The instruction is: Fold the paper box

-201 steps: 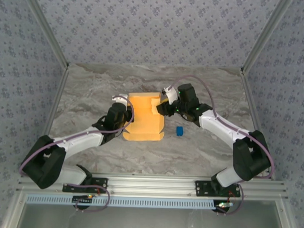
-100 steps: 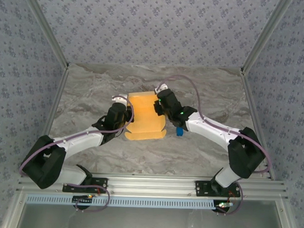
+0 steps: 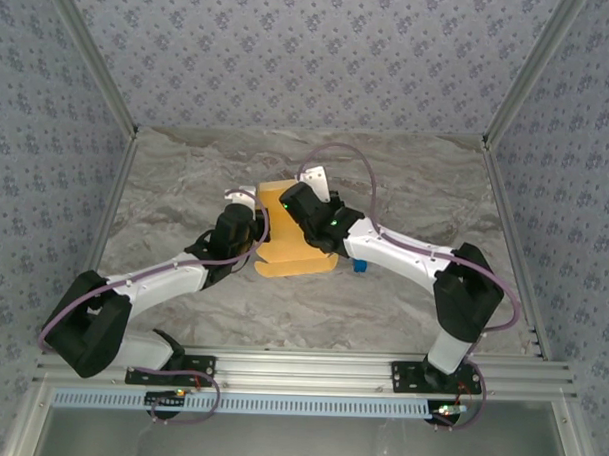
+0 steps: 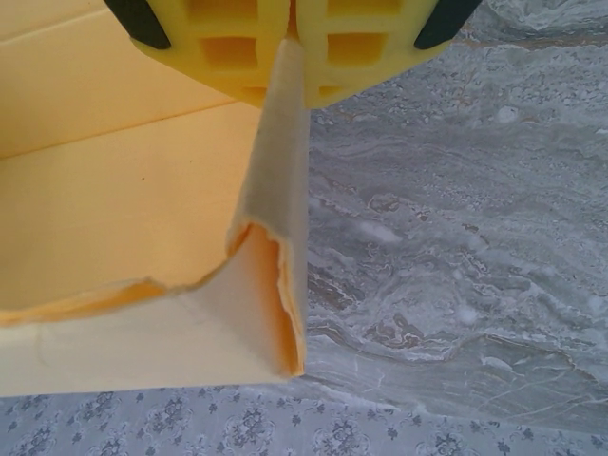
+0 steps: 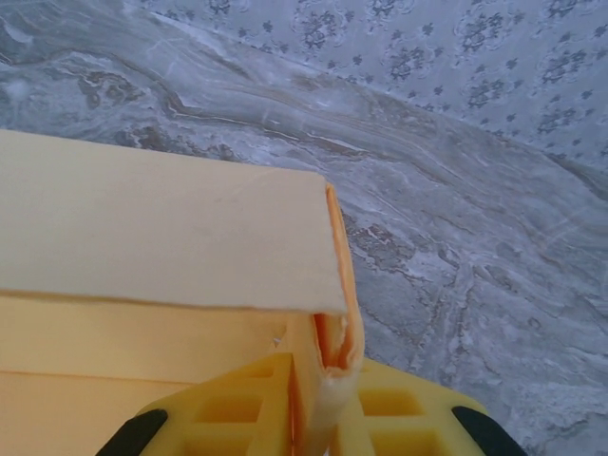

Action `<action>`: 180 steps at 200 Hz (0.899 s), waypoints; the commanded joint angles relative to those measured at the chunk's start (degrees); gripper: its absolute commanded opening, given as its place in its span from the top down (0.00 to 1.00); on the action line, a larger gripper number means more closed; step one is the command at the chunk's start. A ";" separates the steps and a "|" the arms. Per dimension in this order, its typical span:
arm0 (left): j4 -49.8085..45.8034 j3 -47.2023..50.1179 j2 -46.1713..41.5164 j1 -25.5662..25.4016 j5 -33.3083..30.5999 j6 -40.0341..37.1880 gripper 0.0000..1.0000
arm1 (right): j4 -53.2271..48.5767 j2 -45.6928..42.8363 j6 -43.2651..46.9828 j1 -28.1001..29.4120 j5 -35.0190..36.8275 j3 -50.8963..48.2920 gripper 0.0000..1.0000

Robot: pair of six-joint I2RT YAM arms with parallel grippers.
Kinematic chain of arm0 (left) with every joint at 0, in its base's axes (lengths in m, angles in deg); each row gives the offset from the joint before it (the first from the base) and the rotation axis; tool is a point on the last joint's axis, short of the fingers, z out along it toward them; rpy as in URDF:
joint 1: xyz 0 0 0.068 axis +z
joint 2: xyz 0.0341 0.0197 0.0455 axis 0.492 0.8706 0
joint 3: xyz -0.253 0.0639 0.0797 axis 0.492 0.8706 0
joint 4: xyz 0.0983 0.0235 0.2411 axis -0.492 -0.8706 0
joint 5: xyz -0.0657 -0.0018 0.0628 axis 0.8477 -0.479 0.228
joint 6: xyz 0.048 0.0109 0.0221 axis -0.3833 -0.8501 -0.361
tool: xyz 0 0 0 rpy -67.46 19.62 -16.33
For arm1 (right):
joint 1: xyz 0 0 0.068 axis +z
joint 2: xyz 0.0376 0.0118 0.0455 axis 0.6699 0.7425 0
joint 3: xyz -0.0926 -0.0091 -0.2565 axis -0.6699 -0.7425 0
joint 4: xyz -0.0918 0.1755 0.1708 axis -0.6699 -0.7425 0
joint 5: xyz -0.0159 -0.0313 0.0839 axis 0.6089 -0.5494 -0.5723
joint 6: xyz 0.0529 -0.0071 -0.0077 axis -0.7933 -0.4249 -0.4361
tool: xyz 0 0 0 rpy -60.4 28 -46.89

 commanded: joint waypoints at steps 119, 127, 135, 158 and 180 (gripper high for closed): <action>-0.63 -1.50 0.28 -0.11 -0.57 -0.23 1.00 | -2.51 -0.34 -1.34 0.10 0.06 0.43 0.74; -0.60 -1.43 0.19 -0.10 -0.65 -0.23 1.00 | -2.46 -0.91 -2.05 -0.21 -1.32 -0.29 0.72; -0.52 -1.41 0.10 -0.12 -0.77 -0.23 1.00 | -2.25 -1.44 -2.61 -0.53 -2.50 -1.09 0.71; -0.66 -1.32 -0.19 -0.16 -0.91 -0.30 1.00 | -1.46 -2.70 -3.95 -1.25 -5.27 -3.49 0.67; -0.79 -1.33 -0.37 -0.08 -0.98 -0.41 1.00 | -0.44 -3.53 -4.75 -1.59 -8.09 -5.34 0.60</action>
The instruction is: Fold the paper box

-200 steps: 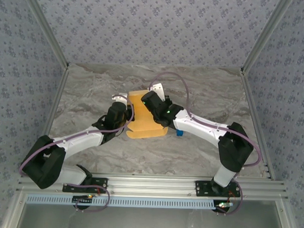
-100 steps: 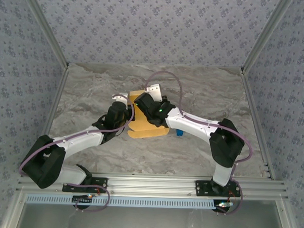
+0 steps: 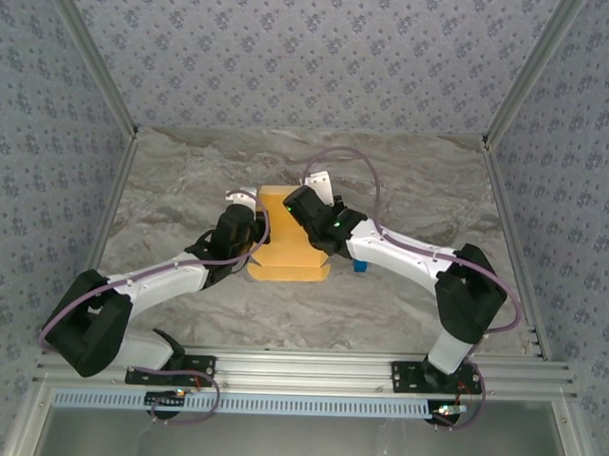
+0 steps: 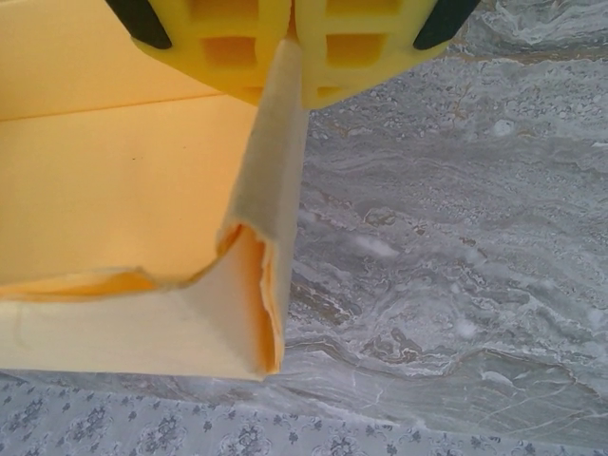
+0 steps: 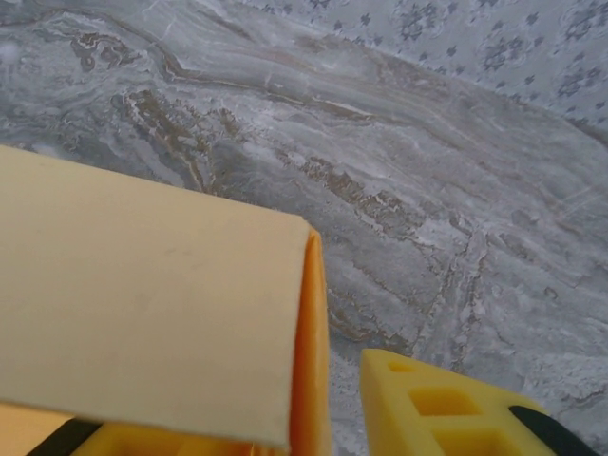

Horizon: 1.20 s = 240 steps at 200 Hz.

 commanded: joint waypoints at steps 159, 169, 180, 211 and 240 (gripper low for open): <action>0.78 -1.21 -0.55 -0.10 -0.76 0.02 1.00 | -5.82 2.26 -5.31 -0.61 2.38 0.29 0.79; 0.76 -1.21 -0.64 -0.06 -0.87 0.03 1.00 | -6.95 2.93 -5.89 -0.65 3.63 1.06 0.80; 0.77 -1.19 -0.69 -0.08 -0.90 0.03 1.00 | -8.21 3.82 -6.62 -0.64 5.12 1.90 0.80; 1.05 -1.22 -0.39 -0.06 -0.69 0.11 1.00 | -11.27 5.64 -8.12 -0.43 8.63 3.74 0.81; 1.23 -1.34 0.32 -0.09 -0.68 0.12 1.00 | -9.72 4.96 -7.61 -0.19 6.59 3.23 0.80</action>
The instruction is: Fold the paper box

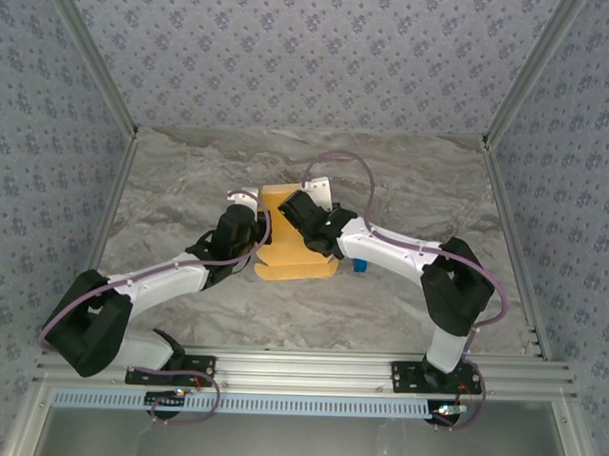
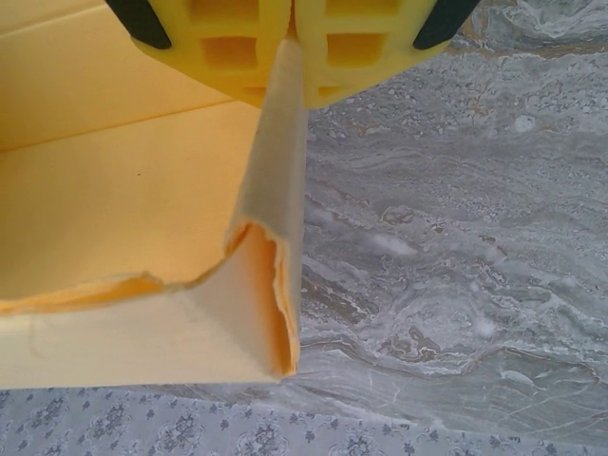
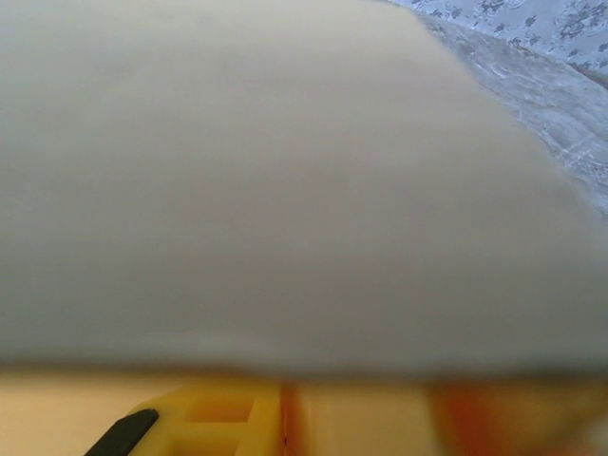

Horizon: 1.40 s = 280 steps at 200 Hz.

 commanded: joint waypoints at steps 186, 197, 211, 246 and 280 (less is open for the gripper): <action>-0.24 -2.38 2.43 0.20 -2.02 -1.22 1.00 | 3.62 -23.53 13.52 -5.40 -33.44 -5.78 0.28; -0.16 -2.36 2.35 0.19 -1.90 -1.42 1.00 | 2.85 -24.62 14.39 -8.06 -38.38 -5.23 0.28; -0.18 -2.27 2.17 0.21 -1.65 -1.53 1.00 | 1.84 -25.00 14.52 -11.77 -44.04 -4.52 0.29; 1.10 -1.32 1.55 0.25 -0.83 -1.90 1.00 | 1.23 -23.82 13.09 -19.36 -56.56 -3.73 0.34; 1.90 -0.91 1.17 0.22 -0.08 -2.23 1.00 | 1.67 -19.73 8.93 -22.57 -64.03 -1.54 0.36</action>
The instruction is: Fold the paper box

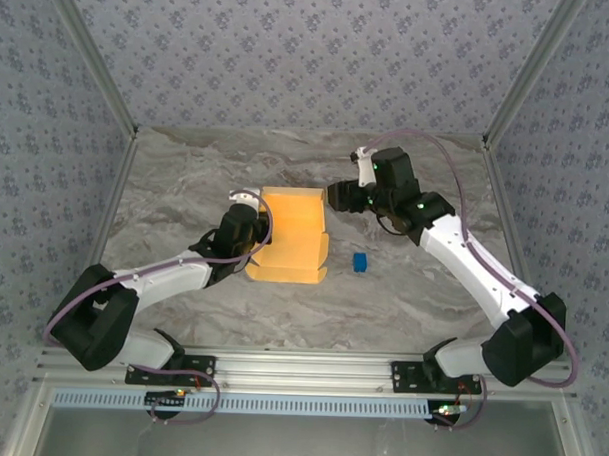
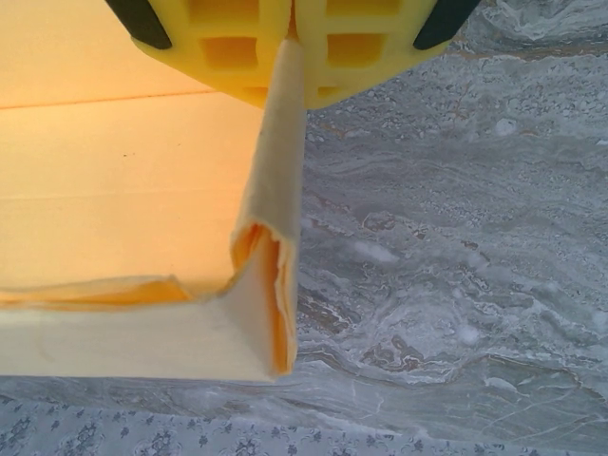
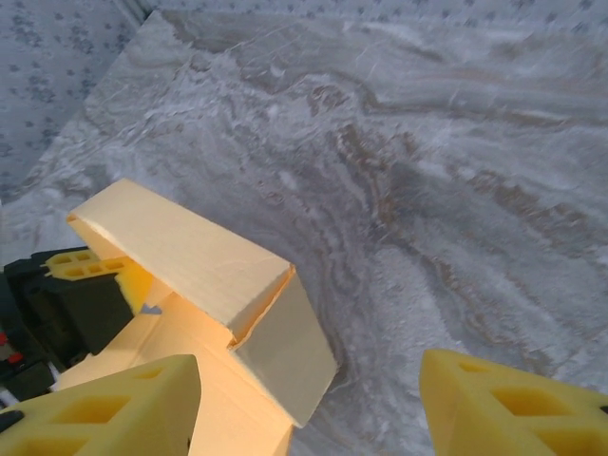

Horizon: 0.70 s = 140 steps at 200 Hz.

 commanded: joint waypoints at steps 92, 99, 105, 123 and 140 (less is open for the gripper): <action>8.53 0.39 2.94 0.13 1.35 -4.82 0.99 | -0.92 5.26 -5.58 -2.90 -7.00 1.91 0.31; 9.74 0.44 3.99 0.00 0.87 -5.53 0.99 | -0.98 5.32 -5.66 -3.24 -6.81 1.33 0.31; 10.82 0.38 4.91 -0.18 0.53 -6.22 0.99 | -0.96 5.26 -5.75 -3.61 -6.87 1.02 0.31; 14.22 0.41 7.80 -1.22 -0.64 -8.69 0.99 | -1.08 4.85 -5.84 -4.82 -7.23 -0.17 0.31; 17.35 0.35 10.74 -2.06 -0.90 -10.39 0.98 | -1.08 4.46 -5.84 -5.99 -7.21 -1.28 0.31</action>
